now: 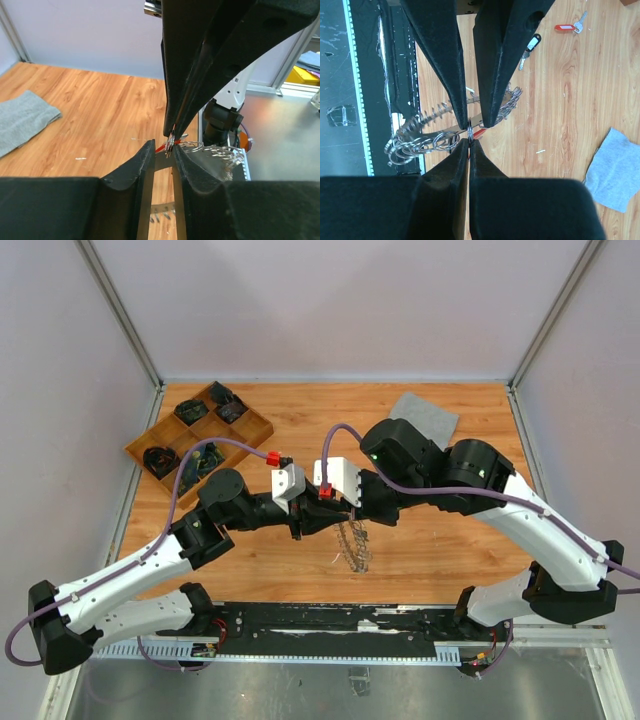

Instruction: Put the keys on the keyring

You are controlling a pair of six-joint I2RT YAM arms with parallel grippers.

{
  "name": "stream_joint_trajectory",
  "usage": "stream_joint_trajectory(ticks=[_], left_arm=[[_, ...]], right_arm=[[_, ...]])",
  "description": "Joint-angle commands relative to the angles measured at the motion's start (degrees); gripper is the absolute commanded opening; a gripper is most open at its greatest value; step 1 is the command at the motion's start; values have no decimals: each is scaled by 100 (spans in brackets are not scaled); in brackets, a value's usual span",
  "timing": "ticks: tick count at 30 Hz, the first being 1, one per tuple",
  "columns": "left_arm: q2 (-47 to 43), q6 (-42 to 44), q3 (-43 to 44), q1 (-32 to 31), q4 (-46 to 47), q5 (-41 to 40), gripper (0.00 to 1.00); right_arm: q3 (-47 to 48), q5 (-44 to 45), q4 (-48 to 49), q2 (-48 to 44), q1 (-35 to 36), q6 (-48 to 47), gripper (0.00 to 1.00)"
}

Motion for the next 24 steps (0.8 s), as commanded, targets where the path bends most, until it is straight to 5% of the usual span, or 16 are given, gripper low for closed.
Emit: stream_joint_trajectory(ticks=[1, 24], left_arm=[[18, 65, 157, -27, 61, 93, 25], [51, 1, 173, -79, 221, 138, 18]], right_arm=[[144, -118, 90, -21, 96, 5, 1], [-123, -242, 456, -80, 118, 223, 1]])
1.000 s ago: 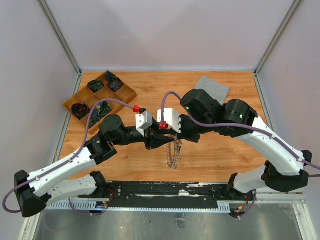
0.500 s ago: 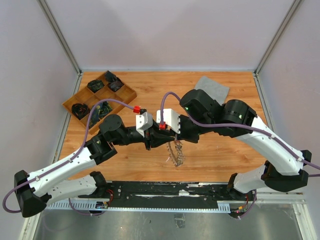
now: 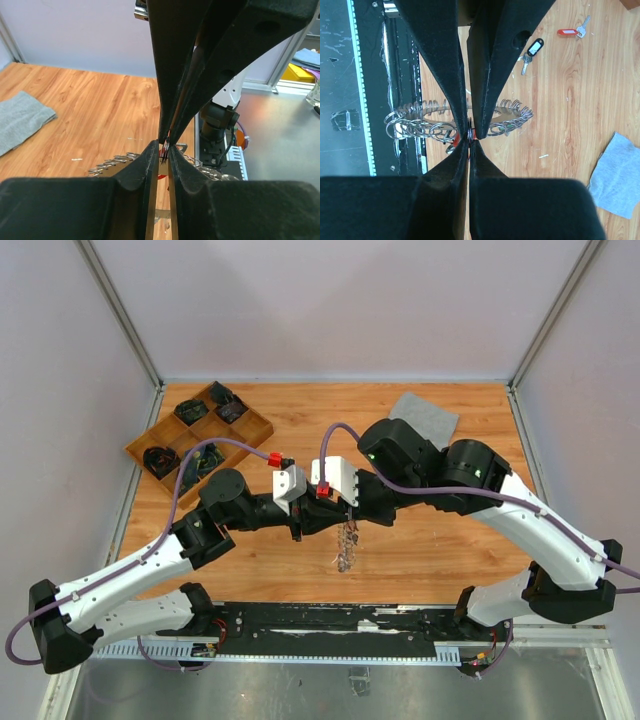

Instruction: Put the keys on the keyring

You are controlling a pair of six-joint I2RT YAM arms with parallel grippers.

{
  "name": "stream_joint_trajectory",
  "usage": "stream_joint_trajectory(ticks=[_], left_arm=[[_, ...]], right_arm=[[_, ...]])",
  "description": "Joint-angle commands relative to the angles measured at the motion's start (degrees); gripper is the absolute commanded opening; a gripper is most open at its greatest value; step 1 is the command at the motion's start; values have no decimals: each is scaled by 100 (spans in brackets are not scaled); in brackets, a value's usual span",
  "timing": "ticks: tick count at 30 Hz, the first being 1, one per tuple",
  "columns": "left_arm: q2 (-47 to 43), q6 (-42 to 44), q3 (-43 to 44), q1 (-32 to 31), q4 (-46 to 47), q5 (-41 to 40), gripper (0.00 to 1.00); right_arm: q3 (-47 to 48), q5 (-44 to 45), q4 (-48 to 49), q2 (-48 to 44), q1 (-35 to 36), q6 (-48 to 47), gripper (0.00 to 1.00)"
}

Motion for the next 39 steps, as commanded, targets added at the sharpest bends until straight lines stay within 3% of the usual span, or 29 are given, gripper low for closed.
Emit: stream_joint_trajectory(ticks=[1, 6, 9, 15, 19, 24, 30, 39], left_arm=[[14, -6, 174, -55, 226, 74, 17], [-14, -18, 192, -55, 238, 57, 11], [-40, -18, 192, -55, 216, 47, 1], [-98, -16, 180, -55, 196, 13, 0], [-173, -69, 125, -54, 268, -84, 0], [-314, -93, -21, -55, 475, -168, 1], [-490, -255, -159, -55, 704, -340, 1], [-805, -282, -355, -55, 833, -917, 1]], right_arm=[[-96, -133, 326, -109, 112, 155, 1], [-147, -114, 309, -82, 109, 166, 1], [-153, -72, 308, -95, 107, 184, 1], [-149, -37, 421, -231, 107, 248, 1], [-320, 80, 839, -558, 107, 421, 9], [-1177, 155, 2146, -1388, 107, 864, 21], [-2545, 570, 3828, -2373, 106, 1718, 24], [-4247, 1922, 5975, -3568, 98, 4449, 26]])
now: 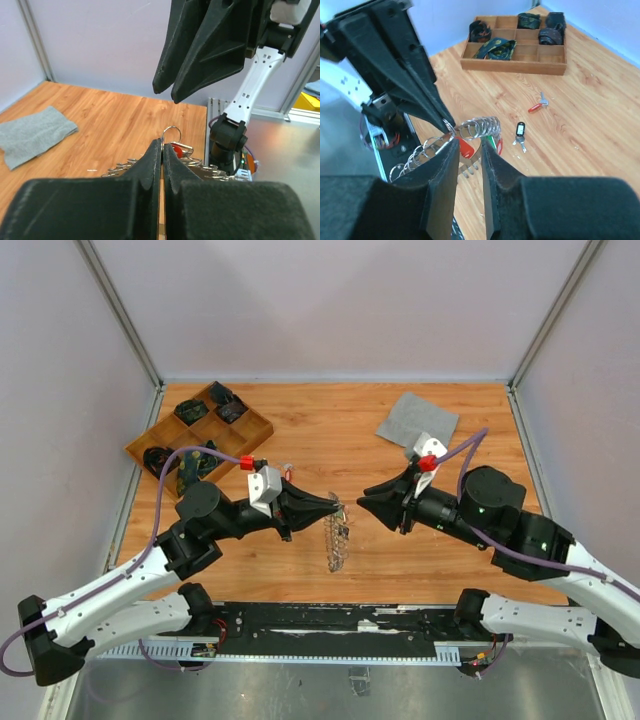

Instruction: Put the keys on the keyring

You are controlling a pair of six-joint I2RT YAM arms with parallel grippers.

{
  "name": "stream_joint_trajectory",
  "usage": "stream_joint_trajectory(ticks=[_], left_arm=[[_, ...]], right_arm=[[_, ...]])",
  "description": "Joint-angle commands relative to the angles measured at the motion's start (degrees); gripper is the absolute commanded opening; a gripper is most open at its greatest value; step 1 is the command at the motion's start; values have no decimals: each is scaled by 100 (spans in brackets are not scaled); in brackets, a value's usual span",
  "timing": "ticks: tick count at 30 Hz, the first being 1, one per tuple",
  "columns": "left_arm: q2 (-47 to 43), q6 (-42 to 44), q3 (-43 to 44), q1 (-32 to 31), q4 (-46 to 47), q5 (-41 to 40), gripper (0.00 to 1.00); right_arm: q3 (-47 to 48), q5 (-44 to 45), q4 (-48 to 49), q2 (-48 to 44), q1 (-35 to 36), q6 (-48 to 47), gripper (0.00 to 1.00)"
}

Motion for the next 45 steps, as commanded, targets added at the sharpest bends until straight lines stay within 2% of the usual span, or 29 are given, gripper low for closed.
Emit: stream_joint_trajectory(ticks=[1, 8, 15, 32, 45], left_arm=[[-181, -33, -68, -36, 470, -394, 1], [-201, -3, -95, -36, 478, -646, 1], [-203, 28, -68, -36, 472, -636, 0], [-336, 82, -83, -36, 428, -694, 1], [-308, 81, -84, -36, 424, -719, 1]], right_arm=[[-677, 944, 1541, -491, 98, 1914, 26], [-1076, 787, 2011, -431, 98, 2799, 26], [-1106, 538, 2040, -219, 98, 2800, 24], [-1107, 615, 1673, -9, 81, 2884, 23], [-1088, 402, 1660, 34, 56, 2893, 16]])
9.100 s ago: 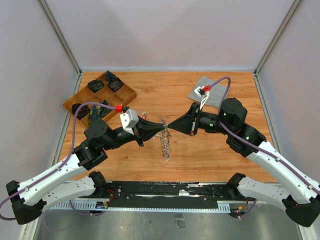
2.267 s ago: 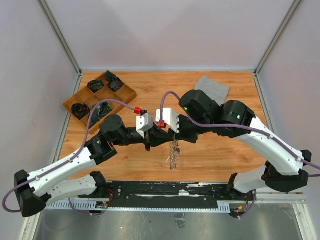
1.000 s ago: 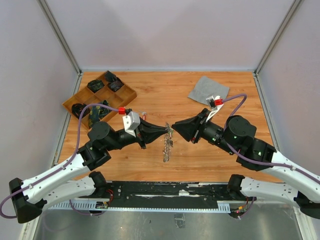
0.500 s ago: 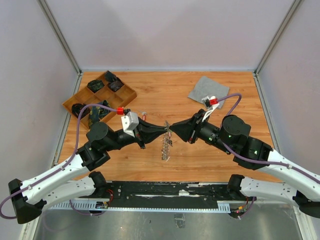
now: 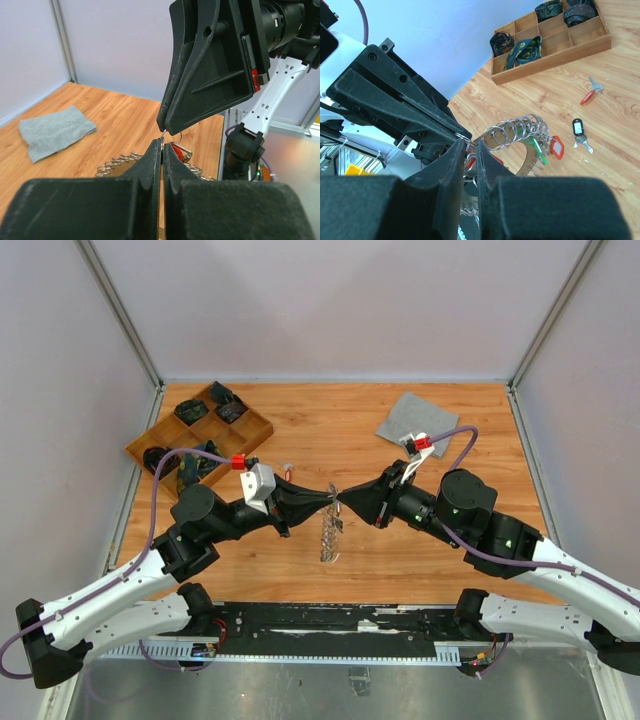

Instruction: Put the keys on the keyring

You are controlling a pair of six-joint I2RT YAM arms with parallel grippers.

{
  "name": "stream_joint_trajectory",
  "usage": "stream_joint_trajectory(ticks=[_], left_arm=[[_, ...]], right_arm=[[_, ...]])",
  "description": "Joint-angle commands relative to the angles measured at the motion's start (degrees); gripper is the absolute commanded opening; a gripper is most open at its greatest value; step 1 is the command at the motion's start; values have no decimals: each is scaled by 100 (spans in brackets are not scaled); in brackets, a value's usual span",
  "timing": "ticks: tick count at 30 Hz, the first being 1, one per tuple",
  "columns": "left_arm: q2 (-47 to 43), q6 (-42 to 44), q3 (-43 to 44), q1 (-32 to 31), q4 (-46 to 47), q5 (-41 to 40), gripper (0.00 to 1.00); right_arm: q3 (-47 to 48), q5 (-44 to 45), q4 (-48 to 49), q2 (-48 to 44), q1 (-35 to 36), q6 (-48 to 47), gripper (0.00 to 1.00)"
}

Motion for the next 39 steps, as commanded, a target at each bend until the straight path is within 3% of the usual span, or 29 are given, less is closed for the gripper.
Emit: stream_joint_trajectory(ticks=[1, 6, 24, 39], left_arm=[[-73, 53, 44, -36, 337, -68, 1], [-71, 62, 69, -36, 292, -42, 1], [-103, 97, 86, -36, 333, -47, 1], [-72, 71, 193, -36, 333, 42, 1]], right_arm=[[-28, -159, 36, 0, 55, 98, 14], [-36, -185, 39, 3, 45, 116, 1], [-84, 131, -385, 4, 28, 125, 1], [-107, -186, -346, 297, 7, 90, 1]])
